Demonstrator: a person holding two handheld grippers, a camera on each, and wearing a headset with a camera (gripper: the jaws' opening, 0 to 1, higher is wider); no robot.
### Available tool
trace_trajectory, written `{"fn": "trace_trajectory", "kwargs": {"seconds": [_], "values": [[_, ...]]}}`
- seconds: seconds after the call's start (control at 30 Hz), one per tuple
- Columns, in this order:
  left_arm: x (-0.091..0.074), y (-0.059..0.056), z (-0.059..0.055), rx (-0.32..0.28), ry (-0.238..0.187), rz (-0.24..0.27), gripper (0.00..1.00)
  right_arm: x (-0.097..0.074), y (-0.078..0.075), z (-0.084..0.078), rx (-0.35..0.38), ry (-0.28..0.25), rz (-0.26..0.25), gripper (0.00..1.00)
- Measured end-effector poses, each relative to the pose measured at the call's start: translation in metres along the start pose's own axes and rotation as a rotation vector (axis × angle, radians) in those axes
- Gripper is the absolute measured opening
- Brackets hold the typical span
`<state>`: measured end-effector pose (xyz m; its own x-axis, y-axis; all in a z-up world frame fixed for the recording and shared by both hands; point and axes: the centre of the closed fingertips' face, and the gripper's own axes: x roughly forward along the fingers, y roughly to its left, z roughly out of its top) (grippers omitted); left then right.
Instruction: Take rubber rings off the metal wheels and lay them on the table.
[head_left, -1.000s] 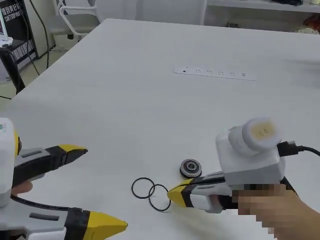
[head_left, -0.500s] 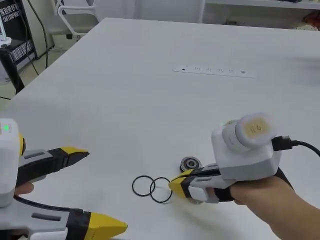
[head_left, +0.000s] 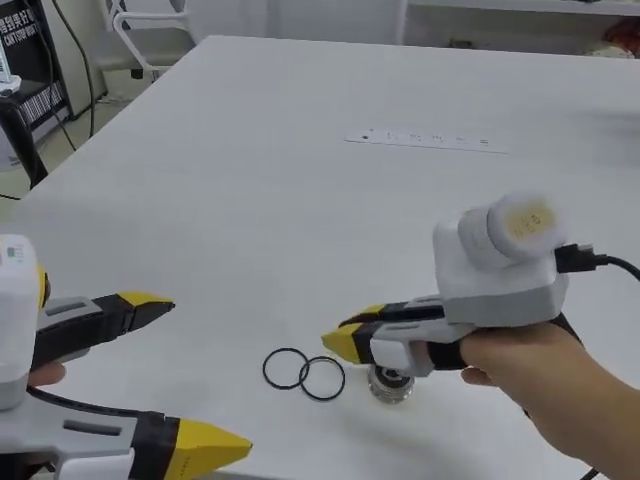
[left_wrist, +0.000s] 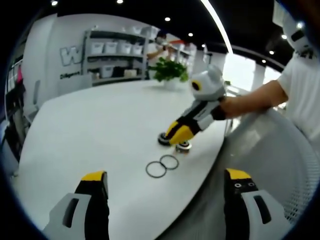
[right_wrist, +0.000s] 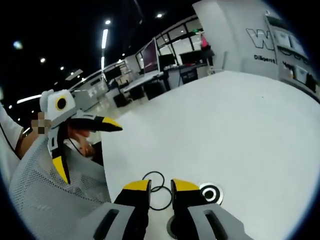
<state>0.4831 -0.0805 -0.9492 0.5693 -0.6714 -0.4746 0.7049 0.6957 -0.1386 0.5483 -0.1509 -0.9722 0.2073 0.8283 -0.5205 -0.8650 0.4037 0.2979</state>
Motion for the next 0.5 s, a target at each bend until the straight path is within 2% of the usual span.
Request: {"fn": "trace_trajectory", "kwargs": {"seconds": [0.13,0.23,0.3,0.4,0.5], "values": [[0.000,-0.001,-0.001,0.005,0.011,-0.003,0.98,-0.006,0.000,0.012,-0.088,-0.009,-0.009,0.18],[0.000,-0.001,-0.001,0.008,0.009,-0.004,0.98,-0.010,0.003,0.017,-0.103,-0.008,0.016,0.22],[0.000,-0.001,-0.001,0.007,0.009,-0.005,0.98,-0.014,0.006,0.026,-0.123,-0.026,0.032,0.25],[0.000,-0.002,-0.002,0.006,0.012,-0.010,0.97,-0.022,0.003,0.044,-0.164,-0.065,0.027,0.25],[0.000,-0.002,-0.001,0.013,0.013,-0.008,0.97,-0.030,-0.002,0.059,-0.170,-0.101,0.025,0.27]]}}
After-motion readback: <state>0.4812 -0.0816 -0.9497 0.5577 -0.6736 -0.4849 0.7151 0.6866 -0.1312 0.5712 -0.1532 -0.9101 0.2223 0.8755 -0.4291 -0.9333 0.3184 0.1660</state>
